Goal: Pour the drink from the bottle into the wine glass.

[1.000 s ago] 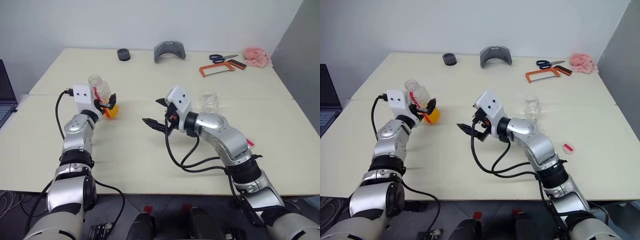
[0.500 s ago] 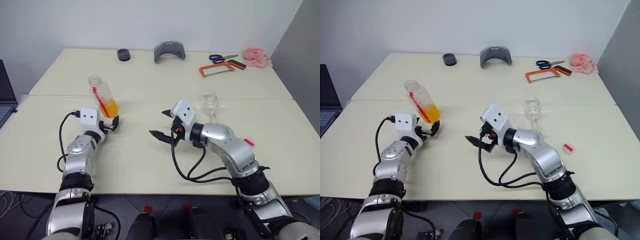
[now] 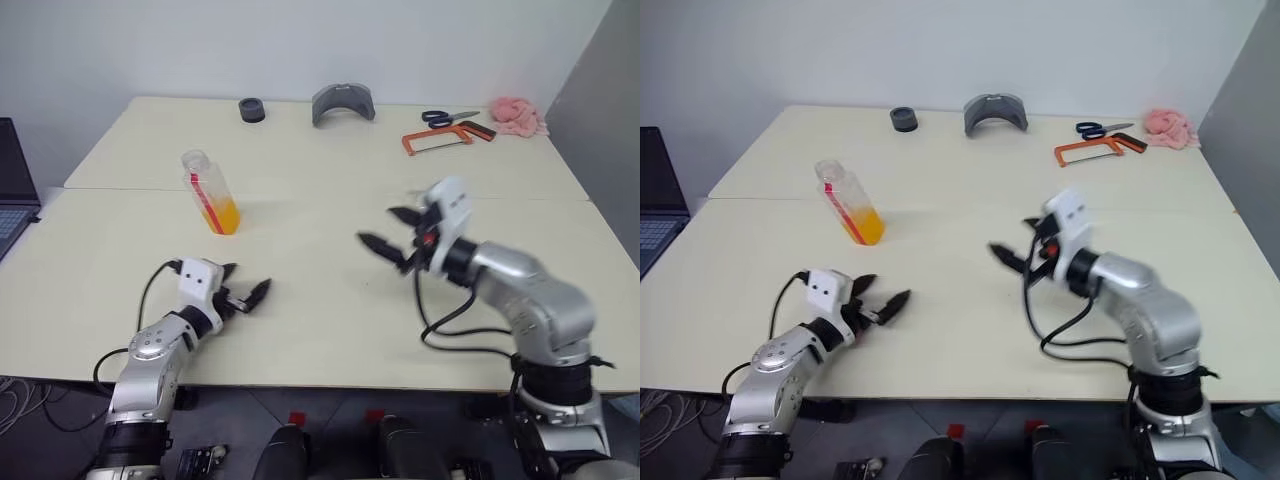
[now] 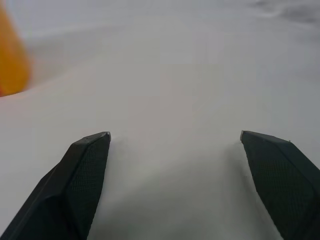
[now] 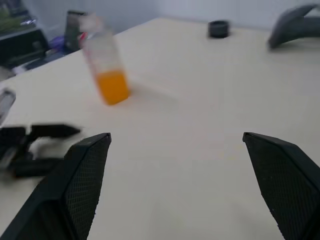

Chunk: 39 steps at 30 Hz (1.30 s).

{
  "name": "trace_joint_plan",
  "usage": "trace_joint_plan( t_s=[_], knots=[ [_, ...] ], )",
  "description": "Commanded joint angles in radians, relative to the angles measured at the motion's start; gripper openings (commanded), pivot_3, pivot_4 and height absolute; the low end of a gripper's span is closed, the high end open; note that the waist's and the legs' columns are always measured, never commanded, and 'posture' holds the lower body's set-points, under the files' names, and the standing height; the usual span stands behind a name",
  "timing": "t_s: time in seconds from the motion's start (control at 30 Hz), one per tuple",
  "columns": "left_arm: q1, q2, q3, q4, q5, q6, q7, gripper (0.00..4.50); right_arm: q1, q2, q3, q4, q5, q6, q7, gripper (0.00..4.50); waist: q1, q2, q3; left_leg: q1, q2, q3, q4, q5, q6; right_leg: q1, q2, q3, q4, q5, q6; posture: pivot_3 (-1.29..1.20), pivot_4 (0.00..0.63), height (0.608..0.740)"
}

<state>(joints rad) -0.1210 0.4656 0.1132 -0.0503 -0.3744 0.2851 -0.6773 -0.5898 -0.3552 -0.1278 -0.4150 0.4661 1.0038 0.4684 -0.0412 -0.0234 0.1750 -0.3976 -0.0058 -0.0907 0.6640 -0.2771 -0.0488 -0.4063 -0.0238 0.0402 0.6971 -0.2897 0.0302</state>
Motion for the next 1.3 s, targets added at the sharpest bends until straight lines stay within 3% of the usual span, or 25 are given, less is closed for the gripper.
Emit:
trace_joint_plan(
  t_s=[0.03, 0.17, 0.3, 0.6, 1.0, 1.13, 1.3],
  knots=[
    [-0.081, 0.077, -0.060, -0.153, -0.091, 0.079, -0.163, 4.47, -0.144, -0.126, -0.096, 0.190, 0.049, 0.175, 0.018, 4.50, 0.001, 0.000, 0.000, 0.000, 0.000, 0.001, 0.000, 0.000, 0.000, 0.000, 0.000, 0.000, 0.000, 0.000, 0.000, 0.00, 0.150, 0.740],
    [-0.161, 0.136, -0.111, -0.158, -0.128, 0.128, -0.287, 4.47, -0.273, -0.277, 0.016, 0.468, -0.014, 0.196, 0.089, 4.50, 0.005, 0.001, 0.000, 0.002, -0.002, 0.009, 0.000, 0.000, 0.000, 0.002, 0.001, 0.001, -0.001, 0.000, 0.000, 0.00, 0.150, 0.740],
    [-0.211, 0.185, -0.177, -0.131, -0.105, 0.106, -0.421, 4.47, -0.408, -0.332, 0.161, 0.773, -0.089, 0.153, 0.200, 4.50, -0.018, 0.001, 0.001, 0.002, -0.002, 0.012, -0.003, 0.000, 0.001, 0.000, 0.003, 0.003, -0.003, 0.000, -0.001, 0.00, 0.150, 0.740],
    [-0.240, 0.201, -0.270, -0.146, -0.048, 0.070, -0.503, 4.47, -0.642, -0.243, 0.317, 1.267, -0.207, 0.097, 0.398, 4.50, -0.024, 0.004, 0.003, 0.001, 0.000, 0.011, -0.002, 0.000, 0.001, -0.001, 0.003, 0.003, -0.001, 0.000, -0.001, 0.00, 0.150, 0.740],
    [-0.184, 0.182, -0.284, -0.144, -0.007, 0.008, -0.491, 4.47, -0.734, -0.124, 0.381, 1.565, -0.373, -0.057, 0.524, 4.50, -0.018, 0.005, 0.003, 0.001, 0.000, 0.010, -0.002, 0.000, 0.001, -0.001, 0.002, 0.003, -0.001, 0.000, -0.001, 0.00, 0.150, 0.740],
    [-0.182, 0.165, -0.250, -0.105, 0.002, -0.030, -0.463, 4.50, -0.738, -0.103, 0.402, 1.605, -0.428, -0.106, 0.570, 3.58, -0.019, 0.005, 0.003, 0.001, 0.000, 0.011, -0.002, 0.000, 0.001, -0.001, 0.002, 0.003, -0.001, 0.000, -0.001, 0.00, 0.150, 0.740],
    [-0.214, 0.132, -0.174, -0.030, -0.003, -0.043, -0.383, 4.50, -0.738, -0.093, 0.398, 1.630, -0.474, -0.137, 0.596, 1.80, -0.018, 0.005, 0.003, 0.001, 0.000, 0.010, -0.002, 0.000, 0.001, -0.001, 0.002, 0.003, 0.000, 0.000, -0.001, 0.00, 0.150, 0.740]
  ],
)
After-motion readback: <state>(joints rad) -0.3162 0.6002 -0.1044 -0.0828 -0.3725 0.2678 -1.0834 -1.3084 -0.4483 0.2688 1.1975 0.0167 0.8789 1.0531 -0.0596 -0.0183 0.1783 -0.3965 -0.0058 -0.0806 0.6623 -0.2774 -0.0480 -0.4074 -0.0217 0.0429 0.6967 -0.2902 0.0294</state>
